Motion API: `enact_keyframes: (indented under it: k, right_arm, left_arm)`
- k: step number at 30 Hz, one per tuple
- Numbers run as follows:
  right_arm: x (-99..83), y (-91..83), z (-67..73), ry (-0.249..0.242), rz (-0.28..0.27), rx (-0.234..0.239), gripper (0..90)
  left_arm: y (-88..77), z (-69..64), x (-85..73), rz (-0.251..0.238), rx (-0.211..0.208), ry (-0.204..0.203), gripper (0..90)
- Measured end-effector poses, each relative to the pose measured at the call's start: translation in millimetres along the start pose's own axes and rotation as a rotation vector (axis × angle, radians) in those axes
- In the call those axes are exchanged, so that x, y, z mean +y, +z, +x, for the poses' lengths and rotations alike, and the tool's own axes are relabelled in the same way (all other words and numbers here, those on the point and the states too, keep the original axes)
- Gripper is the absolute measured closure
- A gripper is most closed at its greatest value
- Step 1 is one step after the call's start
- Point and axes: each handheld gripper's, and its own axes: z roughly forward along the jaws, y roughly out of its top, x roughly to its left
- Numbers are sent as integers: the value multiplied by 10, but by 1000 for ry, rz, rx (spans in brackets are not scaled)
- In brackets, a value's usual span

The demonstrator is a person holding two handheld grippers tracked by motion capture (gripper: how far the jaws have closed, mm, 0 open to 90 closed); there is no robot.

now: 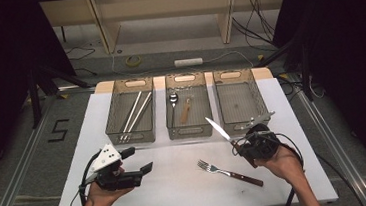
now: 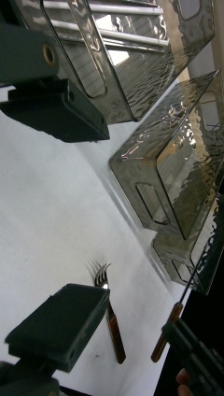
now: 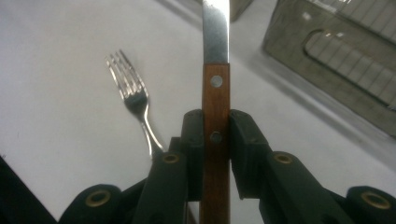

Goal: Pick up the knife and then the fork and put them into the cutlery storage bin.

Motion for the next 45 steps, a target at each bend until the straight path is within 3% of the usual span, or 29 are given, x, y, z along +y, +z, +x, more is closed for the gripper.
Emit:
enact_keyframes:
  k: [5,22,34,45]
  right_arm:
    - [122,-57,-152,33,-38,-6,773]
    - [594,-26,-571,110,-60,-57,772]
    - [909,22,-760,157,-71,-95,772]
    - [1032,129,-950,220,-74,-114,772]
  left_arm:
    - [-45,13,-21,1,9,1,190]
    - [-106,22,-47,-6,20,8,191]
    - [-107,15,-46,-12,21,10,191]
    - [-108,8,-45,-13,20,16,190]
